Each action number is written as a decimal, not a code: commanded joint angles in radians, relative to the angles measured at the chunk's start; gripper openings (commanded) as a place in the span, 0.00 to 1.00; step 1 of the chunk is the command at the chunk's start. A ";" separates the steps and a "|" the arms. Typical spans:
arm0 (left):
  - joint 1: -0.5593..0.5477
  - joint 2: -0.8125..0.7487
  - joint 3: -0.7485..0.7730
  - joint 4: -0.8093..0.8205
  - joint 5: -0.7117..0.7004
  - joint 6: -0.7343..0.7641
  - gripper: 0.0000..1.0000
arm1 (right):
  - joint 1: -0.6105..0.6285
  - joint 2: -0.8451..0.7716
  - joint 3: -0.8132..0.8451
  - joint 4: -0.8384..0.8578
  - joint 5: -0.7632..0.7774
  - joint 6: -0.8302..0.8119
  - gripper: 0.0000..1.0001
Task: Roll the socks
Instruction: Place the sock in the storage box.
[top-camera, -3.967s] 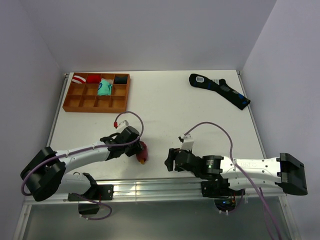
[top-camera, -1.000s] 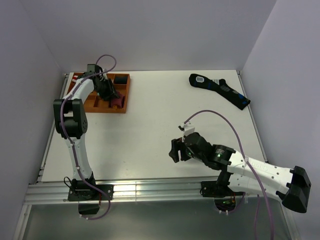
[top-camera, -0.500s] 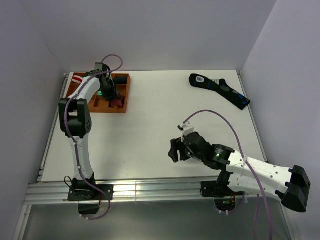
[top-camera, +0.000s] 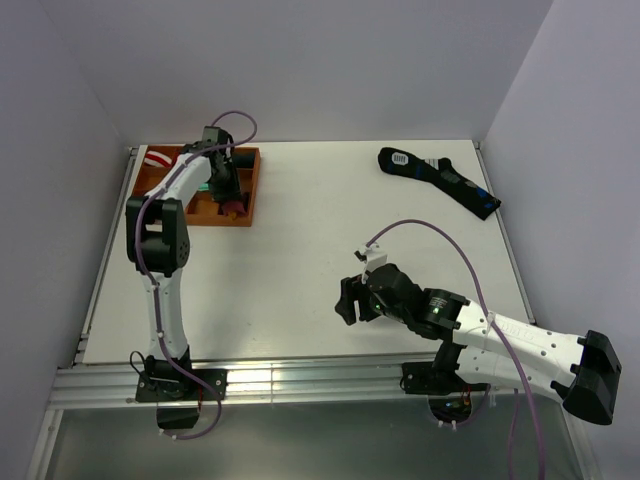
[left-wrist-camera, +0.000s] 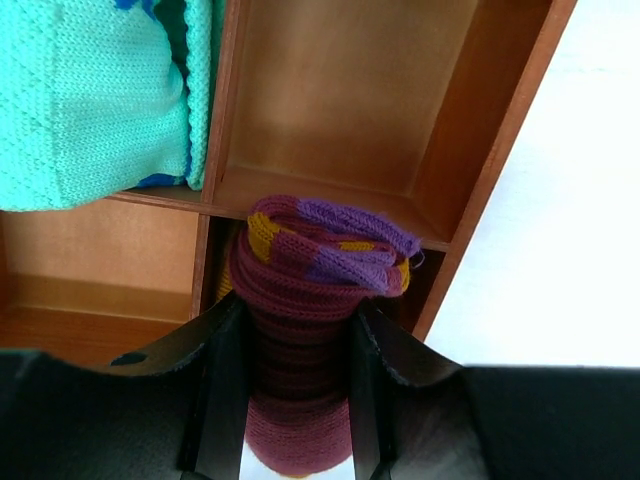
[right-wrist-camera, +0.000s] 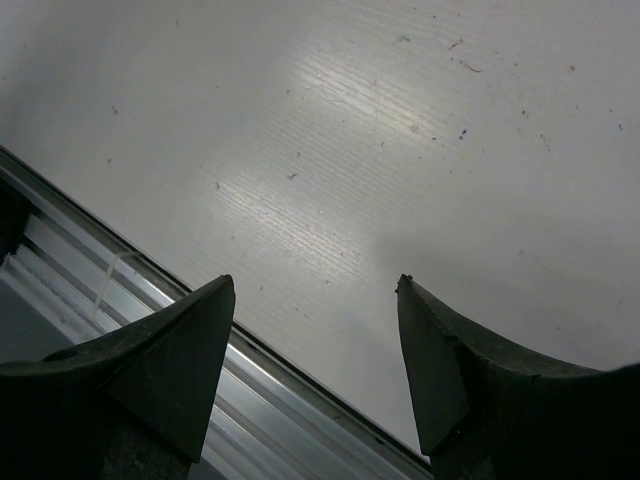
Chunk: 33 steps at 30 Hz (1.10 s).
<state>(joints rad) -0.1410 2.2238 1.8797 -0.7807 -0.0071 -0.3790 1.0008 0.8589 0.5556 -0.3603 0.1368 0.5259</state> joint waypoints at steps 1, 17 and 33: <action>0.003 0.057 -0.057 0.090 -0.159 -0.001 0.00 | -0.007 -0.009 0.007 0.029 0.001 -0.012 0.73; -0.057 0.051 -0.183 0.239 -0.275 -0.037 0.00 | -0.007 -0.015 -0.010 0.040 -0.008 -0.006 0.73; -0.075 0.097 -0.156 0.186 -0.318 -0.026 0.00 | -0.007 -0.026 -0.019 0.046 -0.009 0.002 0.72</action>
<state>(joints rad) -0.2291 2.1906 1.7412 -0.6285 -0.2745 -0.3897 1.0004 0.8562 0.5476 -0.3515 0.1284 0.5266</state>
